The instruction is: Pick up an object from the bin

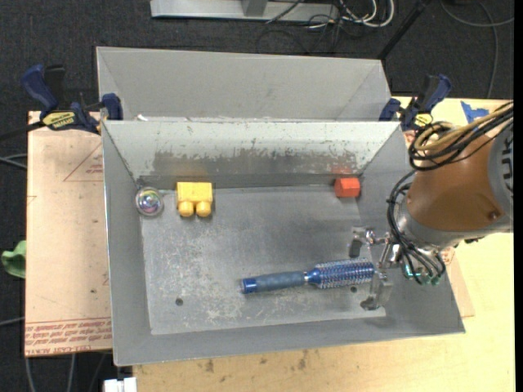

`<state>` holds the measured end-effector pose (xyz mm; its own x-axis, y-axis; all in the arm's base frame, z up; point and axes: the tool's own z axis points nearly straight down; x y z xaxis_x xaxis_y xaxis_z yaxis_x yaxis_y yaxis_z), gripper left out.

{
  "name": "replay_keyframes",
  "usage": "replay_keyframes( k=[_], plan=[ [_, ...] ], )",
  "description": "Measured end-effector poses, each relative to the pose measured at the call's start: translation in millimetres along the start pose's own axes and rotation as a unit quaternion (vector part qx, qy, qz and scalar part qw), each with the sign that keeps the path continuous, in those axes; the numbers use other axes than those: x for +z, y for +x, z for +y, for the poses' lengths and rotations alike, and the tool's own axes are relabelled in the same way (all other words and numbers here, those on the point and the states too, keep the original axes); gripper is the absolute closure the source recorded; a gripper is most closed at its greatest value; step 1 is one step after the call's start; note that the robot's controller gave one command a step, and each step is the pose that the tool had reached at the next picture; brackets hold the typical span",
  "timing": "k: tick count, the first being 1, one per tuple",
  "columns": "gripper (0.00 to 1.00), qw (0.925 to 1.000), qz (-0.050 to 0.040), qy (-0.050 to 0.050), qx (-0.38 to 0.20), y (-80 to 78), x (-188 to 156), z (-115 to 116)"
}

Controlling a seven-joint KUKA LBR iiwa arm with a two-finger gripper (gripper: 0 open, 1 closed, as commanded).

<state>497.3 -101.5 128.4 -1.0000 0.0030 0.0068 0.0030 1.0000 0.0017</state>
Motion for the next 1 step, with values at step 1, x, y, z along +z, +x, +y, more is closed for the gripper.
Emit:
replay_keyframes(
  k=[1],
  plan=[
    [0.00, 0.9995, -0.0021, -0.001, -0.032, -6.9, 62.0, 37.0]
  ],
)
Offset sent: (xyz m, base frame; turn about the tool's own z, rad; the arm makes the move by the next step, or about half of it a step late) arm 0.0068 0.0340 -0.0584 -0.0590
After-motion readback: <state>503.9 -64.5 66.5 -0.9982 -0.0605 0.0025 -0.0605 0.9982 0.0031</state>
